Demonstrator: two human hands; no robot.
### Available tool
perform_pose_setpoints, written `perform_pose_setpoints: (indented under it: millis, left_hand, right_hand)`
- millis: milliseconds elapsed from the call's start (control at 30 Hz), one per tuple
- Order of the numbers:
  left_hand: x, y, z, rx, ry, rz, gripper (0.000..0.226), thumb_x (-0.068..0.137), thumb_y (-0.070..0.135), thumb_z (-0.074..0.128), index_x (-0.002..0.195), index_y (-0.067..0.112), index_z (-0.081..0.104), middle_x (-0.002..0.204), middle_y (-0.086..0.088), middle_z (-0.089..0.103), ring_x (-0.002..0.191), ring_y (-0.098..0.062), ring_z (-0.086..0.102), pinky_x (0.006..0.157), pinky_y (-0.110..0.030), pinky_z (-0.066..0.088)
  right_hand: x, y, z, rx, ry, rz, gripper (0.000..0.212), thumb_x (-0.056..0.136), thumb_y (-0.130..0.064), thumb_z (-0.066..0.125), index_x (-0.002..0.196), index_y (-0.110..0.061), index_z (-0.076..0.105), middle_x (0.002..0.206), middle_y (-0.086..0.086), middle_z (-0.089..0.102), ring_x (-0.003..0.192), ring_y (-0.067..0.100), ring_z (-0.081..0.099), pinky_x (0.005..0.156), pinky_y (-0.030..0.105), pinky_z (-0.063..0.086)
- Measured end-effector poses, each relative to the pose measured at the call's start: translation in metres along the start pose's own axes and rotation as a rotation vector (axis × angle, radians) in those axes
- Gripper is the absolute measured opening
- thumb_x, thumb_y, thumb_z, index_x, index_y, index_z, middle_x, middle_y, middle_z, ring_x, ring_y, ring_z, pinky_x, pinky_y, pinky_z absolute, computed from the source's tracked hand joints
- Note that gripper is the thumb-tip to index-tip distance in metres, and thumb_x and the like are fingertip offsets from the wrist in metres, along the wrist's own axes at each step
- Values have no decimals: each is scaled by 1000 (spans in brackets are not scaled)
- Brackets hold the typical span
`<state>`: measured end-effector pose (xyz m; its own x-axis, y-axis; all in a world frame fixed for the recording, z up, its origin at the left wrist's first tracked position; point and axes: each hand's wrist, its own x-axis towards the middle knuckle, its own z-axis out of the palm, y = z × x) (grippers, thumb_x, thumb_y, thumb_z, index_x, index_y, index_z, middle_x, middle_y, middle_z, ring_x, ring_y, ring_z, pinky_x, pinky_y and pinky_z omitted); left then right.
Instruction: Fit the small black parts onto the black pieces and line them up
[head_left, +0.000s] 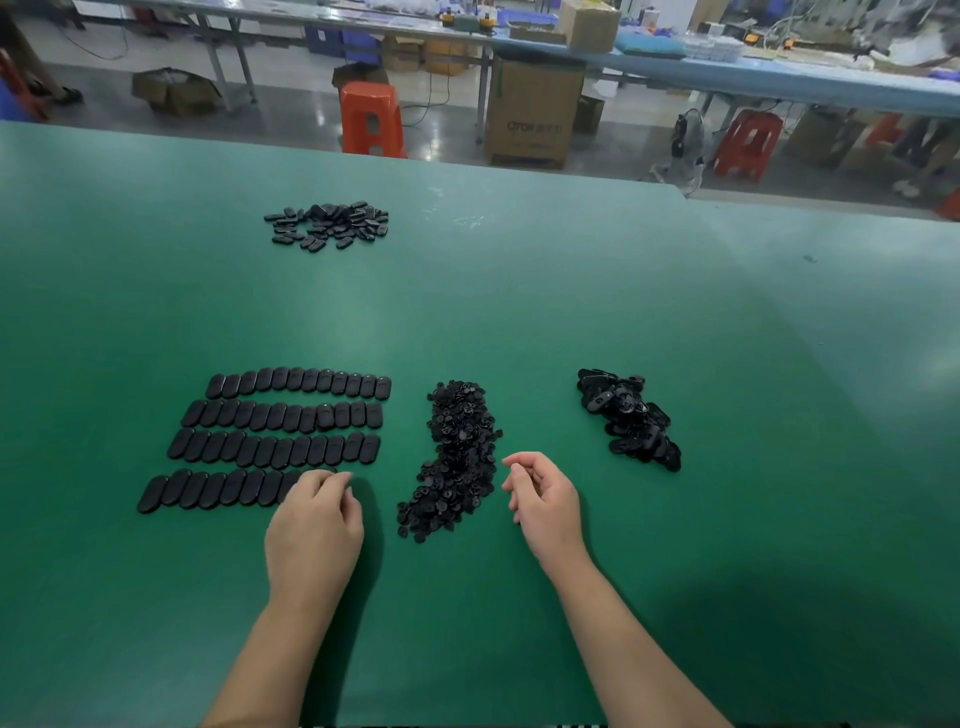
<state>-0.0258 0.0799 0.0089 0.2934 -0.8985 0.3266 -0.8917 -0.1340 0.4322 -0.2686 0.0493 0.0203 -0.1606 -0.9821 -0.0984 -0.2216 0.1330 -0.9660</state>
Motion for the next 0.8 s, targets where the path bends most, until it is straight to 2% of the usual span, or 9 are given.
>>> perform_pose_setpoints:
  millis: [100, 200, 333, 467, 600, 800]
  left_hand:
    - [3, 14, 4, -90, -106, 62, 19, 92, 12, 67, 109, 17, 76, 100, 5, 66, 67, -16, 60, 54, -27, 46]
    - [12, 29, 12, -140, -180, 113, 21, 96, 16, 63, 112, 22, 76, 100, 7, 63, 70, -17, 60, 55, -29, 48]
    - [25, 37, 22, -160, -215, 74, 20, 99, 29, 60, 113, 26, 75, 96, 11, 58, 70, -12, 56, 54, -25, 39]
    - [33, 41, 31, -171, -266, 96, 23, 98, 33, 62, 117, 28, 75, 95, 10, 56, 80, -18, 59, 64, -30, 48]
    - [36, 42, 37, -169, -276, 103, 19, 96, 34, 65, 110, 32, 78, 91, 10, 54, 80, -23, 56, 71, -33, 48]
    - [36, 44, 43, -215, -244, 103, 9, 93, 31, 69, 95, 28, 77, 88, 15, 53, 72, -11, 45, 76, -31, 37]
  right_hand:
    - [0, 1, 0, -10, 0, 1, 22, 102, -12, 53, 95, -25, 69, 71, -10, 67, 59, 8, 53, 59, 37, 48]
    - [0, 2, 0, -13, 0, 4, 22, 102, -12, 53, 95, -26, 69, 71, -10, 67, 59, 8, 53, 59, 37, 47]
    - [1, 2, 1, -16, -2, 4, 22, 102, -13, 53, 95, -26, 69, 71, -10, 67, 58, 8, 52, 57, 36, 47]
    - [2, 3, 1, -20, 0, -4, 22, 102, -13, 53, 94, -26, 69, 70, -10, 67, 57, 9, 52, 56, 36, 46]
    - [2, 5, 2, -16, 2, -4, 23, 101, -13, 53, 93, -28, 69, 71, -8, 67, 57, 9, 53, 56, 35, 46]
    - [2, 6, 2, -8, 0, -5, 23, 101, -13, 54, 92, -28, 69, 71, -8, 66, 57, 11, 51, 54, 36, 44]
